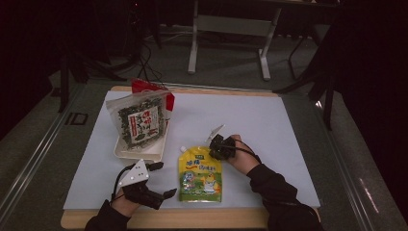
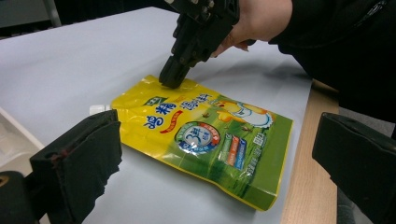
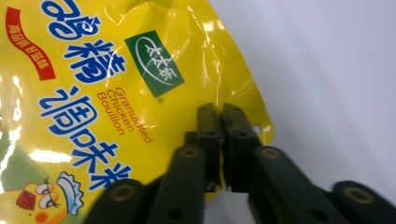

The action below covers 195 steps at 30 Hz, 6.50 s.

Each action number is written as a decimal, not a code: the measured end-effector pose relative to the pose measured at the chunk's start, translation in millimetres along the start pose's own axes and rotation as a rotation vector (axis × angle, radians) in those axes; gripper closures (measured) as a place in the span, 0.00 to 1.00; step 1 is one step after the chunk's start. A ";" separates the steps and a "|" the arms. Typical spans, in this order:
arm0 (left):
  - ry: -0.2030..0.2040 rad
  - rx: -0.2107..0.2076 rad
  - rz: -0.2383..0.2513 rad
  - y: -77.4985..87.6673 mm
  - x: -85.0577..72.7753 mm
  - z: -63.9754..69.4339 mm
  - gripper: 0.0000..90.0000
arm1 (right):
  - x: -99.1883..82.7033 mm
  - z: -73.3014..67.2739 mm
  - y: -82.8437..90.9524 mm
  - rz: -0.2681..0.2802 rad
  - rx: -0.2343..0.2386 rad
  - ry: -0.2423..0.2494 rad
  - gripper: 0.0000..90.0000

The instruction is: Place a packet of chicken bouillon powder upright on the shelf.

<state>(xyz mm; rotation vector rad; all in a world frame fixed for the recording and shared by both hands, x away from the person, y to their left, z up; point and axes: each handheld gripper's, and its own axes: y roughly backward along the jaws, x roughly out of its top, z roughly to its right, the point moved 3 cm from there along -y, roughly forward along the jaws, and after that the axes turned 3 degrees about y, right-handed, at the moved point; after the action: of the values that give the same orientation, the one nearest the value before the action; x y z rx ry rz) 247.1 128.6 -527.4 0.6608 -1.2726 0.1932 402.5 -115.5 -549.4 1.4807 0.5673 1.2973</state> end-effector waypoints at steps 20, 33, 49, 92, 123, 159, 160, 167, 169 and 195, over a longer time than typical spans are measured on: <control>0.012 -0.005 0.001 1.0 -0.2 -1.8 0.03 | -2.8 15.1 13.7 0.110 0.027 -0.069 0.59; 0.011 -0.009 -0.003 0.1 -1.1 -1.2 0.03 | -9.2 21.8 -13.1 0.074 0.103 -0.023 0.14; 0.012 -0.004 0.002 0.9 -0.1 -2.1 0.03 | -0.8 2.2 2.3 0.048 0.163 -0.049 0.96; 0.073 -0.031 -0.022 -22.6 19.2 -7.7 0.54 | 15.1 -53.3 128.8 0.360 0.075 0.158 0.97; -0.054 -0.148 0.018 -16.0 31.1 8.3 1.00 | -14.0 -45.4 126.2 0.354 0.170 0.093 0.70; -0.008 -0.045 0.083 -4.9 28.5 8.5 0.05 | 21.4 -37.2 189.0 0.438 0.132 0.200 1.00; 0.003 -0.046 0.086 -4.8 26.0 8.2 0.02 | 24.7 -35.9 189.7 0.440 0.126 0.199 1.00; 0.018 -0.057 0.041 -9.3 7.9 11.1 0.02 | 54.3 -28.1 189.2 0.480 0.122 0.203 1.00; 0.011 -0.067 0.028 -11.3 4.3 13.8 0.02 | 64.0 -27.4 187.4 0.488 0.121 0.207 1.00; -0.010 -0.094 0.003 -19.2 -3.7 21.3 0.02 | 170.5 -59.3 129.2 0.560 0.203 0.249 1.00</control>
<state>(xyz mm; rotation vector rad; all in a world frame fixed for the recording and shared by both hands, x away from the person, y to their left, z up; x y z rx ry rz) 237.8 102.2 -534.6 0.5799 -1.2850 0.1321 365.0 8.0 -368.9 1.7295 0.4670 1.9240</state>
